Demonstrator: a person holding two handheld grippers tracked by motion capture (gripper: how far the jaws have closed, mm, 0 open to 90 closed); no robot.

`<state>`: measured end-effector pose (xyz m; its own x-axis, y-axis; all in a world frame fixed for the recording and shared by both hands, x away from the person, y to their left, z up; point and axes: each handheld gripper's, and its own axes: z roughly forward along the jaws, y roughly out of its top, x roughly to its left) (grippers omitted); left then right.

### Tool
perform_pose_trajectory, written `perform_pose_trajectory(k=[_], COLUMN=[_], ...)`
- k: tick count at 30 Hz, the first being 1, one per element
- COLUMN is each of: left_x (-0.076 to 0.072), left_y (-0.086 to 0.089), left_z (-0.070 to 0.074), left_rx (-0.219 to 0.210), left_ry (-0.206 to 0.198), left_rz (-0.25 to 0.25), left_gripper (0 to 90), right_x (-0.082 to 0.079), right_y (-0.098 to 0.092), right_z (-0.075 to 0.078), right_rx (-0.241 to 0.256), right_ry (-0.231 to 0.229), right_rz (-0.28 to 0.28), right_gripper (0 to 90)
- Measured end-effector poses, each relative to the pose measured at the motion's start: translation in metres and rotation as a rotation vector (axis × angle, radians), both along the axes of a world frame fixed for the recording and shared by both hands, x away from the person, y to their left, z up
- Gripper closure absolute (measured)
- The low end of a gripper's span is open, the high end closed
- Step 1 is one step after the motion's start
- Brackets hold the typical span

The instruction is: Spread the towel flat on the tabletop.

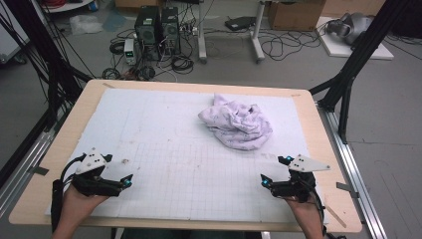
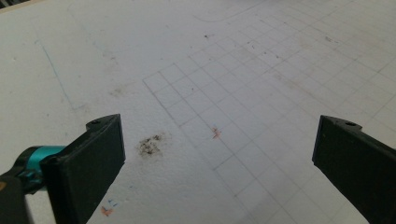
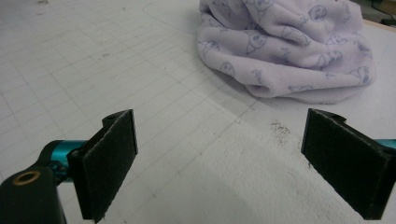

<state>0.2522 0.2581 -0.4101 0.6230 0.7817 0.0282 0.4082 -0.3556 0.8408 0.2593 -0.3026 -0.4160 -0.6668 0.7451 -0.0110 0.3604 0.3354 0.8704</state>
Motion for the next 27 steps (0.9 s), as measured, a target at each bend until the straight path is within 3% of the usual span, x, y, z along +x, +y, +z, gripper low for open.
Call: perform_pose_trajectory(k=[18, 20, 21, 26, 27], left_x=[0.004, 0.004, 0.004, 0.005, 0.006], left_y=[-0.006, -0.007, -0.006, -0.005, -0.005], left_z=[-0.004, -0.004, -0.004, -0.003, -0.003], left_rx=[-0.002, -0.002, 0.001, -0.01, -0.009], left_ry=[0.004, 0.004, 0.002, -0.004, -0.005], left_rz=[0.002, 0.005, 0.005, 0.013, 0.013], left_gripper=[2.8, 2.8, 2.8, 2.8, 2.8], right_x=[0.007, 0.011, 0.019, 0.035, 0.049], right_y=[0.007, 0.01, 0.013, 0.021, 0.026], right_z=[0.0, 0.002, 0.004, 0.007, 0.01], right_rx=[0.004, 0.013, 0.046, 0.033, 0.023], right_ry=[0.01, 0.018, 0.032, 0.051, 0.051], right_rz=[0.022, 0.028, 0.042, 0.053, 0.052], right_gripper=[9.8, 9.7, 9.8, 9.8, 9.8])
